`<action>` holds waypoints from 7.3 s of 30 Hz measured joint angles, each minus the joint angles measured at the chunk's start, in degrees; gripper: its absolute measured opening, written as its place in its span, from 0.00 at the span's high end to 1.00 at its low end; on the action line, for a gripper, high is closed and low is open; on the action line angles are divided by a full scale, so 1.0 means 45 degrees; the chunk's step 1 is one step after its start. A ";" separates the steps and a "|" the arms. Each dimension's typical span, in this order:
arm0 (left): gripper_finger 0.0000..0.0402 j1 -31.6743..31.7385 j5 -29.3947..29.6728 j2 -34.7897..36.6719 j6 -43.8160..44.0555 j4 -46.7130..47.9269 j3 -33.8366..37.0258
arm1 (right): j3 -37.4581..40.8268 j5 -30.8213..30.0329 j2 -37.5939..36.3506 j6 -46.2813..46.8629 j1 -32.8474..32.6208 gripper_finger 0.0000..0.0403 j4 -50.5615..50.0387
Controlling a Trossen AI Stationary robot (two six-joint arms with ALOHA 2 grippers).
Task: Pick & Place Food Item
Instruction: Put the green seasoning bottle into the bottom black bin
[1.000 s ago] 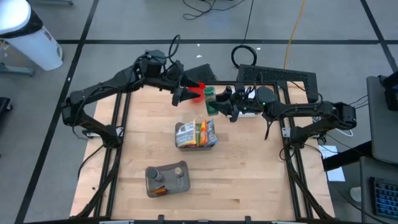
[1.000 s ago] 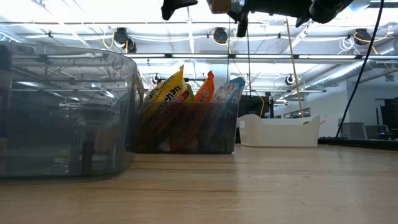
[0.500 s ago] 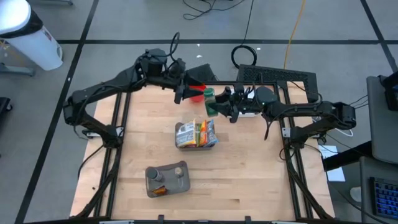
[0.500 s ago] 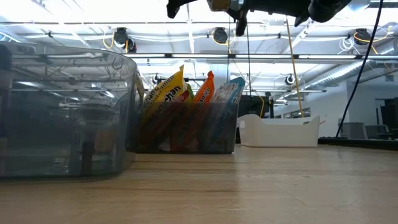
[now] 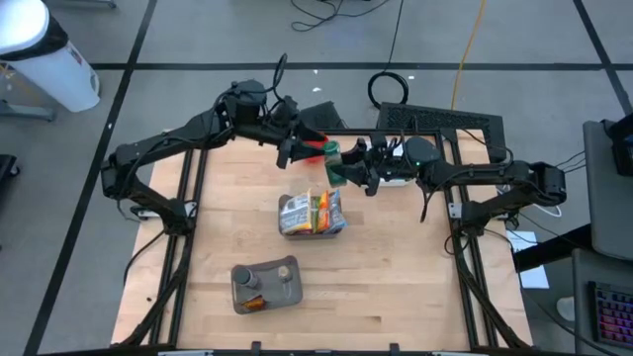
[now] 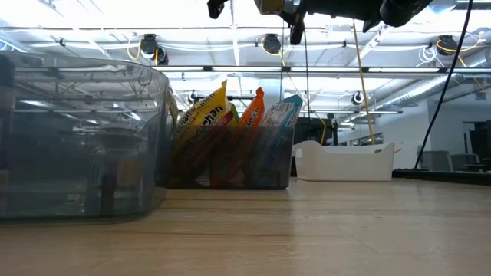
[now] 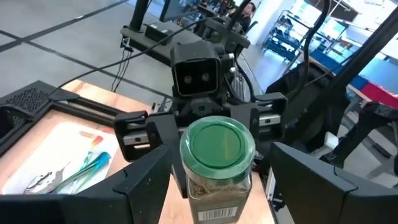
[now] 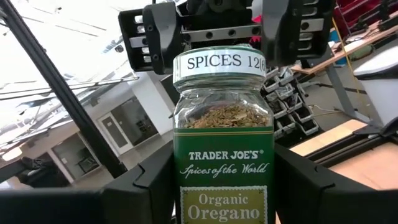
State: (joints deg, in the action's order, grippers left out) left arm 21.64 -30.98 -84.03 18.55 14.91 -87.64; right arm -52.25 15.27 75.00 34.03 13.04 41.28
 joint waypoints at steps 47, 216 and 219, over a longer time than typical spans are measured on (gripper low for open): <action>0.32 0.0484 -0.0583 -0.4313 -0.3880 1.1129 -0.9661 | -0.5401 0.4931 0.1843 -0.2197 0.1803 0.52 -0.7324; 0.48 -1.2354 0.8777 -0.4748 1.5012 1.0986 -0.0806 | 0.4522 -0.0054 0.1545 0.4292 -0.5926 0.16 0.5137; 0.48 -1.2354 0.8728 -0.4992 1.5231 1.0957 -0.0806 | 0.4522 -0.0049 0.1545 0.4292 -0.5926 0.16 0.5090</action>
State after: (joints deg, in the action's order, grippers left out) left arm -33.95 8.30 -106.49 87.08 64.22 -91.26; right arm -31.90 15.05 81.95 53.34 -13.63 64.18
